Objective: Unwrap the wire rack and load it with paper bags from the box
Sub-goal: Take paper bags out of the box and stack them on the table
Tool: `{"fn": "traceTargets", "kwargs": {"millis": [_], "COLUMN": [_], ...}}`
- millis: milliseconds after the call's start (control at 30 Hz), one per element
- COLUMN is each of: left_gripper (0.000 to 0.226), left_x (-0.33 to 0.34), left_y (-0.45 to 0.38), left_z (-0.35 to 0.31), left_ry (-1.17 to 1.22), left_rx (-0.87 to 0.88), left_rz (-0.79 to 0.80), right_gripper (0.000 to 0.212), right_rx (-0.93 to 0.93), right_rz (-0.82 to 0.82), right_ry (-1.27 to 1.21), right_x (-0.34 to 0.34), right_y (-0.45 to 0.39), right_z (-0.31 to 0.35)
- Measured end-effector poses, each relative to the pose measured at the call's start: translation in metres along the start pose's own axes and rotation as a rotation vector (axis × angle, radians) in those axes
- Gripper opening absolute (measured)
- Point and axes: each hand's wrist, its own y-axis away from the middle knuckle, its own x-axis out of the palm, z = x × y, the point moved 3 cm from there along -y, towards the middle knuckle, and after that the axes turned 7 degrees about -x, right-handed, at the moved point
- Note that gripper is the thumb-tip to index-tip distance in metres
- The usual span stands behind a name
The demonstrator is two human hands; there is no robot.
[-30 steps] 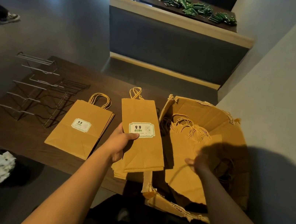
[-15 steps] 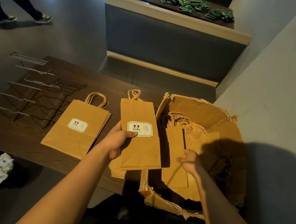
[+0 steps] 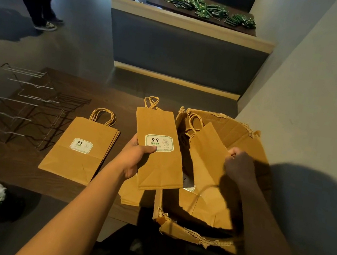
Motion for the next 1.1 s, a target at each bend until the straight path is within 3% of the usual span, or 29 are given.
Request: {"fn": "traceTargets", "kwargs": {"millis": [100,200,300,367,433,500,633,700,800,867,1000,1100], "left_gripper": [0.054,0.052,0.045,0.054,0.063,0.058,0.029,0.027,0.027,0.030,0.036,0.034], "left_x": [0.002,0.007,0.019,0.025,0.027,0.023,0.003,-0.004,-0.011,-0.016,-0.026,-0.030], "left_y": [0.003,0.006,0.010,0.013,0.015,0.015,0.012,0.011,0.009,0.009,0.007,0.004], "left_z": [0.000,-0.003,-0.002,0.001,0.008,0.013,0.018,0.019,0.021,0.024,0.028,0.027], "left_ry": [0.003,-0.032,-0.074,-0.130,-0.155,-0.149,-0.084,-0.021,0.033,0.033,-0.004,-0.010], "left_rx": [-0.003,0.016,0.058,0.094,0.093,0.079,0.064,0.014,-0.047,-0.064,-0.079,-0.100], "left_rz": [0.007,0.038,0.084,0.114,0.134,0.136,0.078,0.012,-0.027,-0.048,-0.091,-0.111], "right_gripper": [0.023,0.013,0.005,0.008,0.008,0.007,0.016,0.016,0.020,0.034,0.105,0.134], "right_rx": [-0.035,-0.167,-0.349,-0.405,-0.478,-0.523,-0.424,-0.346,-0.275,-0.185,0.102,0.175], "right_rz": [-0.148,-0.250,-0.009,0.115,0.047,-0.036,0.109,0.025,-0.131,-0.080,0.333,0.513], "right_ry": [-0.057,-0.234,-0.244,-0.093,0.128,0.176,-0.247,-0.399,-0.311,-0.174,0.170,0.300], "right_x": [-0.024,-0.034,-0.007,0.023,0.048,0.064,0.073,0.065,0.057,0.068,0.111,0.142], "right_y": [0.009,0.028,0.049,0.065,0.078,0.082,0.070,0.062,0.039,0.014,-0.013,0.007], "right_z": [0.018,0.057,0.107,0.134,0.154,0.160,0.149,0.136,0.103,0.061,-0.041,-0.089]}}
